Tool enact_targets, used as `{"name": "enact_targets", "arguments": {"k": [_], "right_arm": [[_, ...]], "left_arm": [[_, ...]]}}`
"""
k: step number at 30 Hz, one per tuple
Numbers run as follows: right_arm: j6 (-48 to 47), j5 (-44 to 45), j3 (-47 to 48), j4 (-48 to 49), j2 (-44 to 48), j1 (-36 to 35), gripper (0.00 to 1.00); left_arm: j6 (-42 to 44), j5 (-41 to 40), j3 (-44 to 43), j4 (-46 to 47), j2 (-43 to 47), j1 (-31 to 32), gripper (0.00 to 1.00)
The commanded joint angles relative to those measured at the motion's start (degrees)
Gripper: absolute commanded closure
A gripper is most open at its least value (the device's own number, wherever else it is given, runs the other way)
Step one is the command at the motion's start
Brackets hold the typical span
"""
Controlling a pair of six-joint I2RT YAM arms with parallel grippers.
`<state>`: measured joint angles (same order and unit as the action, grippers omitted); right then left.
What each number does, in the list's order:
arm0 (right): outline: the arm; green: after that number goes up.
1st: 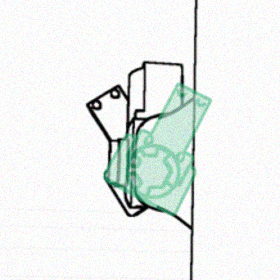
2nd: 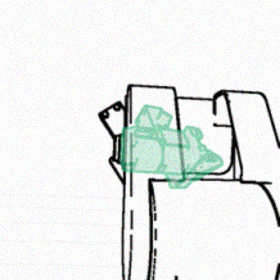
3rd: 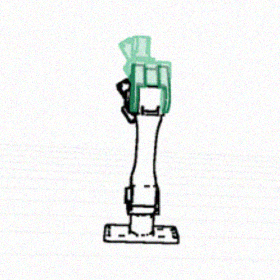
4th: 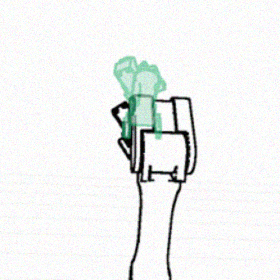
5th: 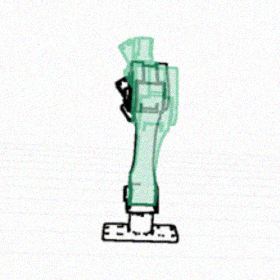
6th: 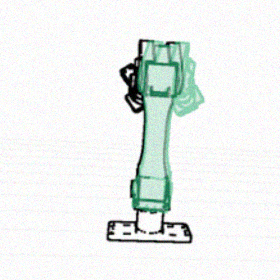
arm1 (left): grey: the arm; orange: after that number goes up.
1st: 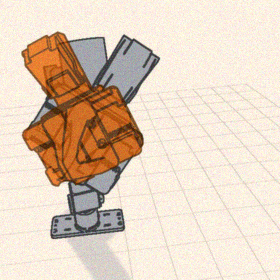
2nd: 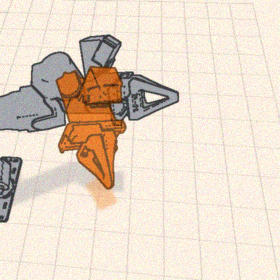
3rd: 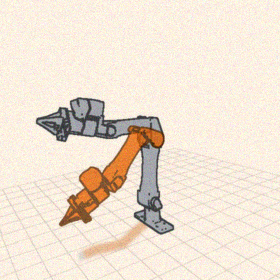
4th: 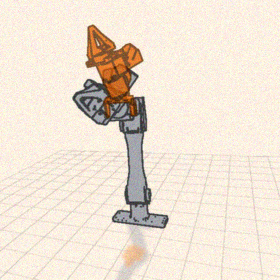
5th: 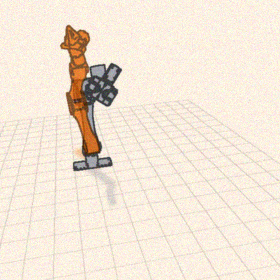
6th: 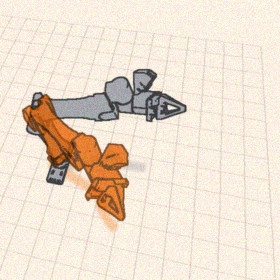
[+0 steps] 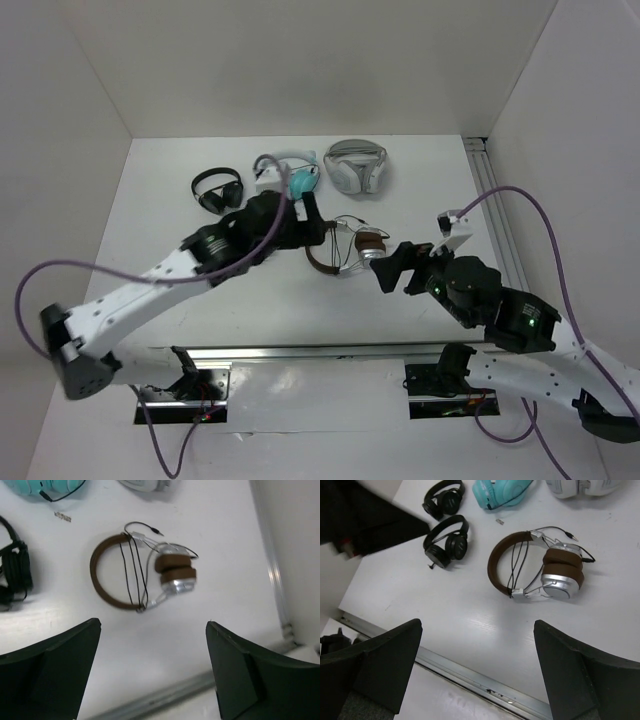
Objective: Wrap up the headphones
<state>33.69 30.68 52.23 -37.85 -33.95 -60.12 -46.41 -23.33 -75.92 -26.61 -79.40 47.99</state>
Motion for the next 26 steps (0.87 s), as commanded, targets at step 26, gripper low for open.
{"name": "enact_targets", "arguments": {"k": [26], "right_arm": [[-0.47, 2.63, 24.15, -30.97, 9.08, 3.08, 0.0]], "left_arm": [[-7.02, -7.69, 10.18, -46.78, 67.61, 6.51, 0.0]]}}
